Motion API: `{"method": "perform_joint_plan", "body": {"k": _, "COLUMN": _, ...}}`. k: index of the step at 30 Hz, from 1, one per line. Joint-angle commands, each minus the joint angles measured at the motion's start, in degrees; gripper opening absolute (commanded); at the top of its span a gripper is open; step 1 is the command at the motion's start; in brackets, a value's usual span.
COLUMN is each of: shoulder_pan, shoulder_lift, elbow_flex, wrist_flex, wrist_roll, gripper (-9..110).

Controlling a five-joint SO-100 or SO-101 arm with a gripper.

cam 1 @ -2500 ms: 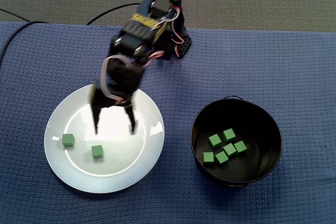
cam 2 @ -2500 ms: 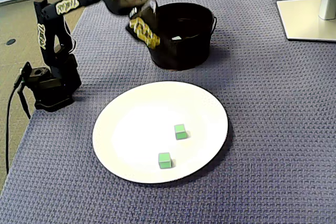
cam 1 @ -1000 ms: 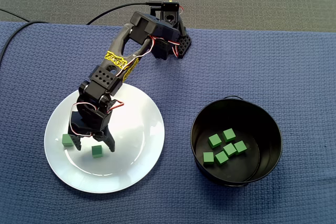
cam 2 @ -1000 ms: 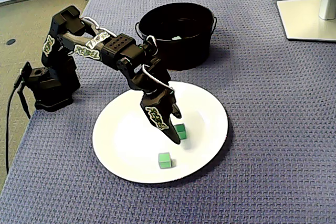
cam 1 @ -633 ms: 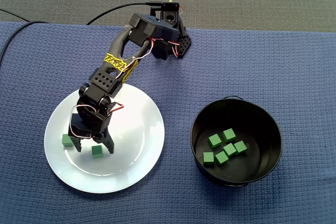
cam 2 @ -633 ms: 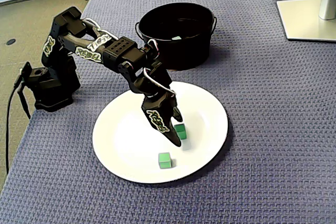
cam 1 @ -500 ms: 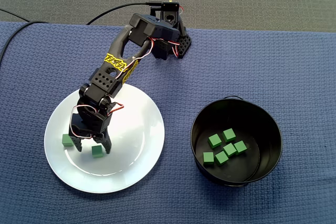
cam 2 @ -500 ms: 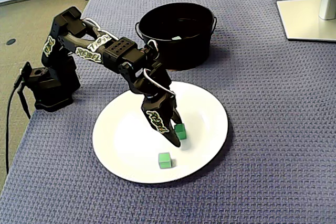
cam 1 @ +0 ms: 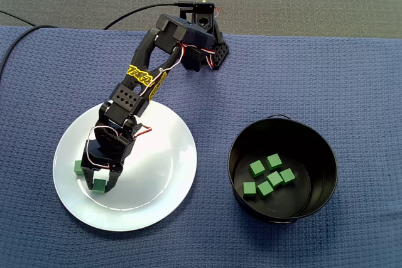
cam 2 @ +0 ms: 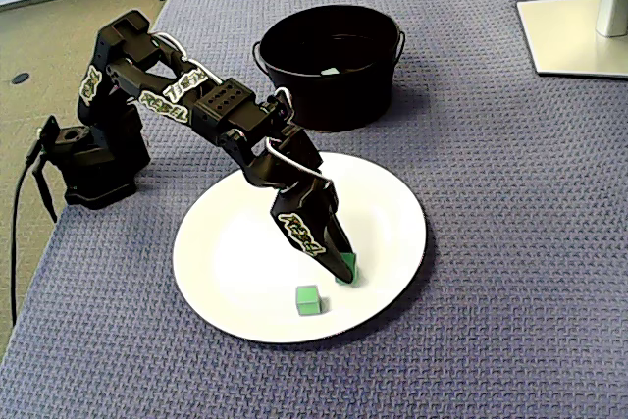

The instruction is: Pick up the items on the white plate and put them in the black container.

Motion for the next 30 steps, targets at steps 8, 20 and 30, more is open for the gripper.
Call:
{"method": "perform_joint_plan", "body": {"k": 8, "shoulder_pan": -2.64, "shoulder_lift": 12.66, "elbow_flex": -10.46, "wrist_flex": 8.17, "wrist_roll": 16.61, "gripper": 0}}
{"method": "perform_joint_plan", "body": {"k": 20, "shoulder_pan": -9.76, "shoulder_lift": 45.79, "elbow_flex": -20.39, "wrist_flex": 6.06, "wrist_roll": 55.55, "gripper": 0}}
{"method": "perform_joint_plan", "body": {"k": 30, "shoulder_pan": -46.49, "shoulder_lift": 56.69, "elbow_flex": -5.19, "wrist_flex": -6.59, "wrist_roll": 42.89, "gripper": 0}}
